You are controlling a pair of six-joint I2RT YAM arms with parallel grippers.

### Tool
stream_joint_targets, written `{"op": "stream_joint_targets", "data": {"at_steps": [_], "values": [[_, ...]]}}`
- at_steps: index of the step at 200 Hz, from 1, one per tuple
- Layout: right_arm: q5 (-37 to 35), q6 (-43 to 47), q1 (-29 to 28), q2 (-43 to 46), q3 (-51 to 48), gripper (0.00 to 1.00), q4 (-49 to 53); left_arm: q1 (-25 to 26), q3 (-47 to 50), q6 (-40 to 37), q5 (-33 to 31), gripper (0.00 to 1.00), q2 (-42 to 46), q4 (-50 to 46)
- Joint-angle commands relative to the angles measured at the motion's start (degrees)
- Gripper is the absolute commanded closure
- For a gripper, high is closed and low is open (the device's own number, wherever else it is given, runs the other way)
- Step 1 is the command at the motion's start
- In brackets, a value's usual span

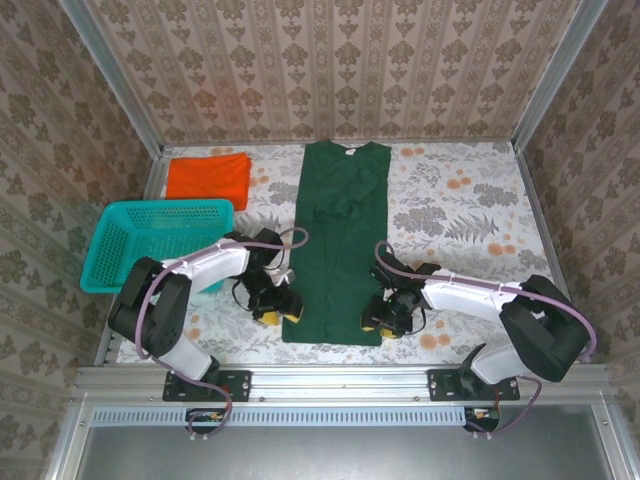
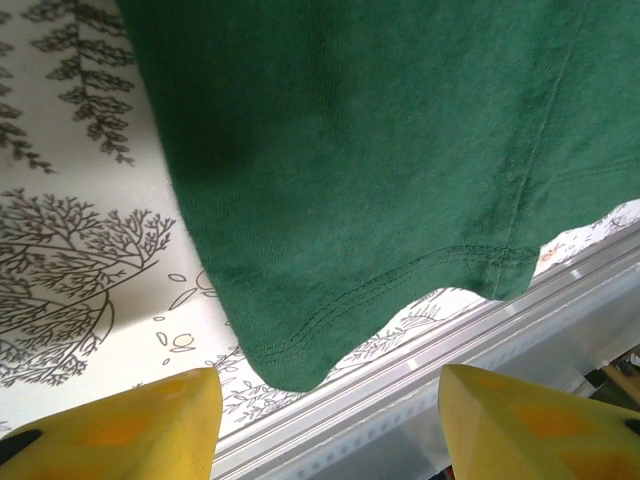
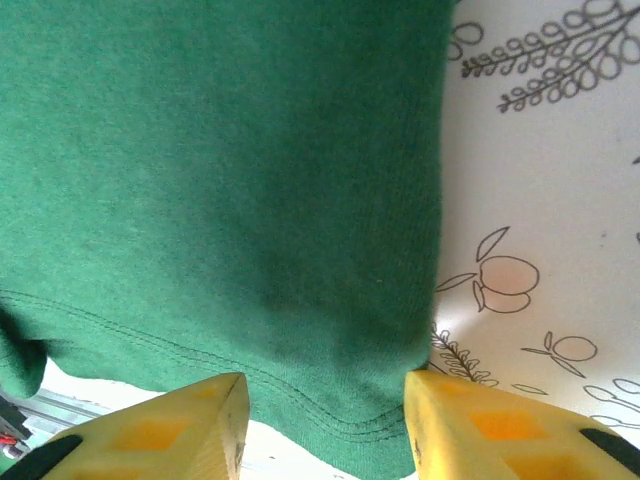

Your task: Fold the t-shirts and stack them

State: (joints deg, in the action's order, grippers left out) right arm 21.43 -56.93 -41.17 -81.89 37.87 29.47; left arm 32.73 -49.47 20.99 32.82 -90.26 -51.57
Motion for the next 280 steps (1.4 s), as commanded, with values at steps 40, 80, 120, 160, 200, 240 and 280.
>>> {"op": "stream_joint_targets", "data": {"at_steps": [40,80,120,160,200,240,280], "values": [[-1.9,-1.9,-1.1,-1.6,0.0,0.59,4.2,1.9,0.2,1.0,0.0,0.48,-3.8,-0.8],[-3.6,-1.8,-1.1,1.8,0.2,0.59,5.9,3.0,0.1,1.8,-2.8,0.54,-5.0,-1.4],[-3.4,-0.8,-1.2,0.5,0.9,0.6,7.4,3.6,-0.3,1.9,-3.8,0.6,-5.9,-1.5],[-1.8,-0.6,-1.5,-1.9,1.4,0.62,5.3,3.9,-0.7,2.0,-4.1,0.68,-6.8,-1.4],[-1.7,0.2,-1.8,-3.9,2.1,0.77,5.5,4.5,-1.1,2.2,-6.0,0.84,-7.5,-1.5],[-2.6,1.4,-1.7,-4.3,2.5,0.94,7.4,5.2,-1.7,2.5,-9.7,1.0,-7.2,-2.7],[-2.0,0.7,0.3,0.1,-2.3,0.98,4.9,5.5,-1.5,3.2,-13.1,1.0,-6.6,-3.9]]}}
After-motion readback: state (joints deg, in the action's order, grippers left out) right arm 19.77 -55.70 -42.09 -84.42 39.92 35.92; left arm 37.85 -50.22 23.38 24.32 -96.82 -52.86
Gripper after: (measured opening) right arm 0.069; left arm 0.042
